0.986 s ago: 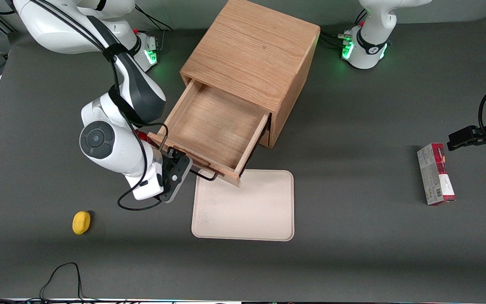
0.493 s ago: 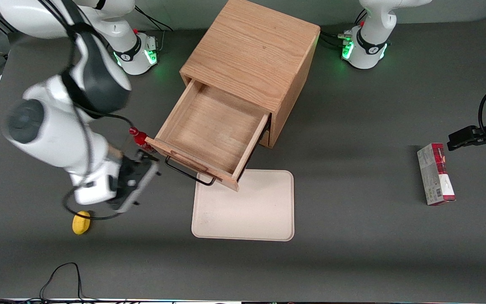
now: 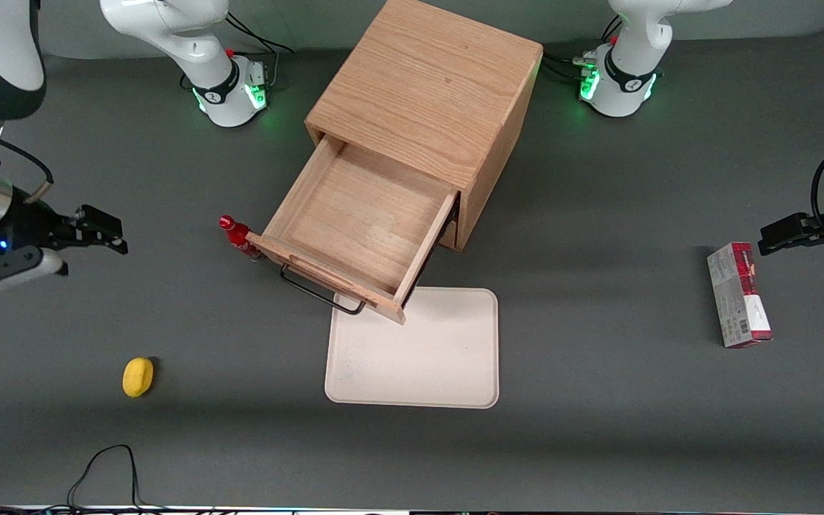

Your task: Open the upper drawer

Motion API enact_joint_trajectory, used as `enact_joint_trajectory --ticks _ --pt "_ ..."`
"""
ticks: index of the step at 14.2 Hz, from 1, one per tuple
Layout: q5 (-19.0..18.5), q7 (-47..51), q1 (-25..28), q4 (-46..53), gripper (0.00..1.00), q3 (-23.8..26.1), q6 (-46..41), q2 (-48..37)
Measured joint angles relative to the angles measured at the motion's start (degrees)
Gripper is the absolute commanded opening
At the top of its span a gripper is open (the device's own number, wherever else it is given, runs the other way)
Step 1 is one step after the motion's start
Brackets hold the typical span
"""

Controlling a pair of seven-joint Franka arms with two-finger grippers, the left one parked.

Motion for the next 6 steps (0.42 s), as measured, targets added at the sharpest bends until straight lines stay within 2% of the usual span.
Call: enact_joint_trajectory --ticks 3,6 --pt "-2.69 4.92 0.25 -13.16 1.0 0.01 4.13 -10.91" --pt "-2.82 5.68 0.25 -17.6 1.0 0.01 5.34 -16.16"
